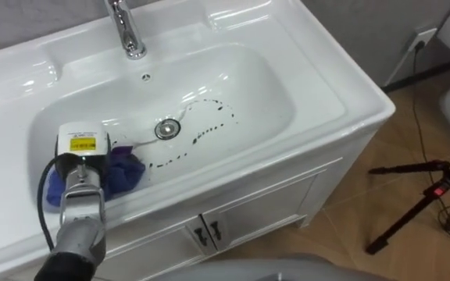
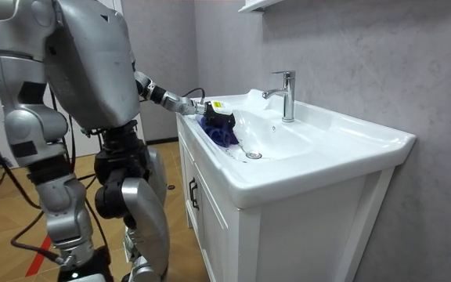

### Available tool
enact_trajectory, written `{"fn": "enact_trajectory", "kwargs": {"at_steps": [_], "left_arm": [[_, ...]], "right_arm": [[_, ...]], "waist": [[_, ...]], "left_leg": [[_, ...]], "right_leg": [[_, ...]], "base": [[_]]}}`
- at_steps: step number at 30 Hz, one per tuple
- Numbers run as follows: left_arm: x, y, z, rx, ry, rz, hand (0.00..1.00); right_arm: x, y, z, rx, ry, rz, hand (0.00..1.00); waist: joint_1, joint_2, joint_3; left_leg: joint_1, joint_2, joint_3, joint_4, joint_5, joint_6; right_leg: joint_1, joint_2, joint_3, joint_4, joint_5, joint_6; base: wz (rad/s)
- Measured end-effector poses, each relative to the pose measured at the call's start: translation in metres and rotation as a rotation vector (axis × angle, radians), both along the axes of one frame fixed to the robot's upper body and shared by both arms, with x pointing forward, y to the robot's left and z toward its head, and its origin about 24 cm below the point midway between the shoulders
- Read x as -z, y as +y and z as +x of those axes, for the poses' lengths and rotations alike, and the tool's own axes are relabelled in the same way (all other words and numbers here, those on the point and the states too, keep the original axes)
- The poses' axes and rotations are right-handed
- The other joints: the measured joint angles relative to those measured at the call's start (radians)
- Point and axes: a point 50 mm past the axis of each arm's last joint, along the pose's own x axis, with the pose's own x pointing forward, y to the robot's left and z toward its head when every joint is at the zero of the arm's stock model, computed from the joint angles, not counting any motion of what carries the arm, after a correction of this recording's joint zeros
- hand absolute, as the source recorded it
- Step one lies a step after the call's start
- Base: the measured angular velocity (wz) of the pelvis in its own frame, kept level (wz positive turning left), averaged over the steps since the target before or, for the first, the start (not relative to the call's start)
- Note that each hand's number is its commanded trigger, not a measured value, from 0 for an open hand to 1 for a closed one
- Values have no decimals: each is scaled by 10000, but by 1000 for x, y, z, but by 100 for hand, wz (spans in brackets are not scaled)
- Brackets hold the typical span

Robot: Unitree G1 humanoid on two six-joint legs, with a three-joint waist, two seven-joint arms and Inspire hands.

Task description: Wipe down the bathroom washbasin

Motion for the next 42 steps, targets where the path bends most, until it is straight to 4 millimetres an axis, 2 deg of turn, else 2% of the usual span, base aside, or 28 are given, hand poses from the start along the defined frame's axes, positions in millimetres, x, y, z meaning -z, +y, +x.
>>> {"fn": "enact_trajectory", "kwargs": {"at_steps": [3, 5, 11, 16, 21, 31, 35, 38, 42], "left_arm": [[3, 1, 1, -622, -274, -722, 100], [4, 3, 4, -1141, -557, -1463, 100], [4, 5, 8, -2420, -1235, -3530, 100], [5, 4, 10, -3056, -1674, -5019, 100], [5, 0, 13, -3368, -1945, -6095, 100], [9, -13, 16, -3003, -1697, -6398, 100], [2, -26, 21, -1655, -1520, -5459, 100], [-4, -38, 26, -565, -1339, -4682, 100], [-5, -55, 29, 611, -1137, -3996, 100]], "right_arm": [[0, 1, -4, 21, 93, 13, 0], [1, 2, -8, 50, 164, 23, 0], [3, 9, -8, 122, 292, 244, 0], [4, 14, -6, 33, 179, 543, 0], [5, 19, -12, -17, 341, 744, 0], [8, 29, -13, -271, 496, 1058, 0], [8, 29, -9, -403, 455, 1036, 0], [8, 30, -9, -631, 577, 1186, 0], [8, 30, -2, -695, 410, 1200, 0]], "waist": [[-19, -76, -17], [-9, -78, -18], [-7, -79, -19], [-19, -73, -18], [-65, -54, -8], [-562, -5, 41], [-540, -9, 47], [-554, -71, 120], [-564, -132, 159]], "left_leg": [[26, 10, -8, -73, 1, -7], [42, -3, -7, -159, -1, -8], [68, 31, 167, -186, 2, -22], [176, 33, 398, -312, -7, -41], [168, 2, 398, -322, -16, -25], [95, -23, 293, -342, -36, 9], [-31, -44, 295, -343, -47, 28], [-74, -50, 296, -312, -43, 28], [-29, -69, 438, -290, -37, 31]], "right_leg": [[23, 22, 10, -1, 64, -41], [9, 36, -38, 0, 120, -131], [-67, 121, 36, -10, 153, -179], [-89, 108, 45, -39, 155, -185], [-121, 53, 37, -55, 142, -161], [-131, 12, 65, -30, 107, -107], [-327, 15, 52, -17, 105, -92], [-364, 21, 134, -35, 104, -88], [-329, 21, 259, -82, 81, -50]], "base": [[-3], [0], [-6], [-12], [0], [1], [-1], [0], [-10]]}}
